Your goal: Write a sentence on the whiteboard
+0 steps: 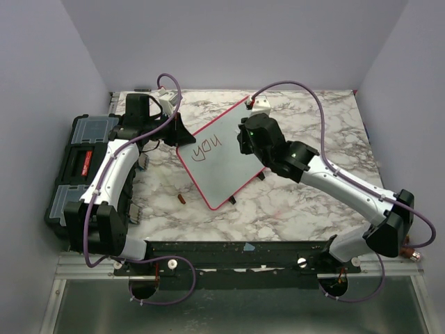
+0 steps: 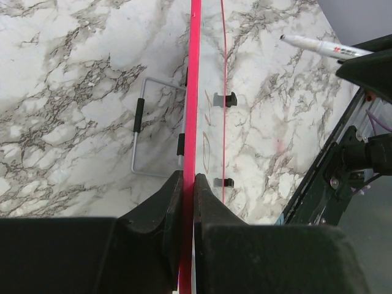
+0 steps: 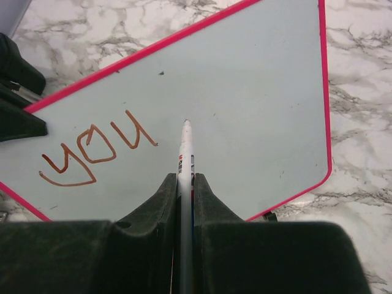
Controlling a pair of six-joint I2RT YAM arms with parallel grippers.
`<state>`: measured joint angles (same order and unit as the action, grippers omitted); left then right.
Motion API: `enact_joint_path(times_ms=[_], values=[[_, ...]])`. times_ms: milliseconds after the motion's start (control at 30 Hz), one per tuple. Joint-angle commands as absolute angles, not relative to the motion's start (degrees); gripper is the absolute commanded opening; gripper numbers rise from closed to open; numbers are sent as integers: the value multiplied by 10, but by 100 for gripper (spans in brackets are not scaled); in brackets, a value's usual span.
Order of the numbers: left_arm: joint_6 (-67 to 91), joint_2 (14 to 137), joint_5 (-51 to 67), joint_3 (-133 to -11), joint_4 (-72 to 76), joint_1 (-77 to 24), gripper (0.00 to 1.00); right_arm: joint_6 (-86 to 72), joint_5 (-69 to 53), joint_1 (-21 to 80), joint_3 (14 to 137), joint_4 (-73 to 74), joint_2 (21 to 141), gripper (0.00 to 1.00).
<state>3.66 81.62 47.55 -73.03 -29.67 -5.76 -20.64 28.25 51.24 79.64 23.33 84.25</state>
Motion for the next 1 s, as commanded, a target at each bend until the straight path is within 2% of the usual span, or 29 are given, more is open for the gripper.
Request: enact_joint_path(times_ms=[0,967], values=[[8,796,456,-733,-273,-55,0,-192,294,510,783,202,811,1],[21,788,389,-760,-301,-60,0,-210,262,509,743,156,778,1]])
